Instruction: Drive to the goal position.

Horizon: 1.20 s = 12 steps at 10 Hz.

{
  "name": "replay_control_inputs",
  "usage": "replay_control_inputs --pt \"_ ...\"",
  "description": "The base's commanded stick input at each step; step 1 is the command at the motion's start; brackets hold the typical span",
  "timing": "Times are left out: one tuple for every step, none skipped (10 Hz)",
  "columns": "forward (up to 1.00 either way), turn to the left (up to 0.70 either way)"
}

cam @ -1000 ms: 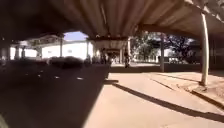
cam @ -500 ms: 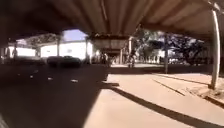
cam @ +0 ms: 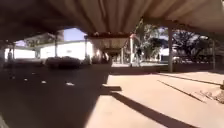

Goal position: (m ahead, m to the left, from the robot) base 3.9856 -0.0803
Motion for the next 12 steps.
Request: replay_control_inputs --pt "0.85 0.00" --pt "0.85 0.00" --pt "0.85 0.00" --pt "0.85 0.00" --pt "0.85 0.00" --pt "0.85 0.00" --pt "0.85 0.00" --pt "0.85 0.00" --pt "0.85 0.00" --pt "0.85 0.00" --pt "0.85 0.00" --pt "0.85 0.00"
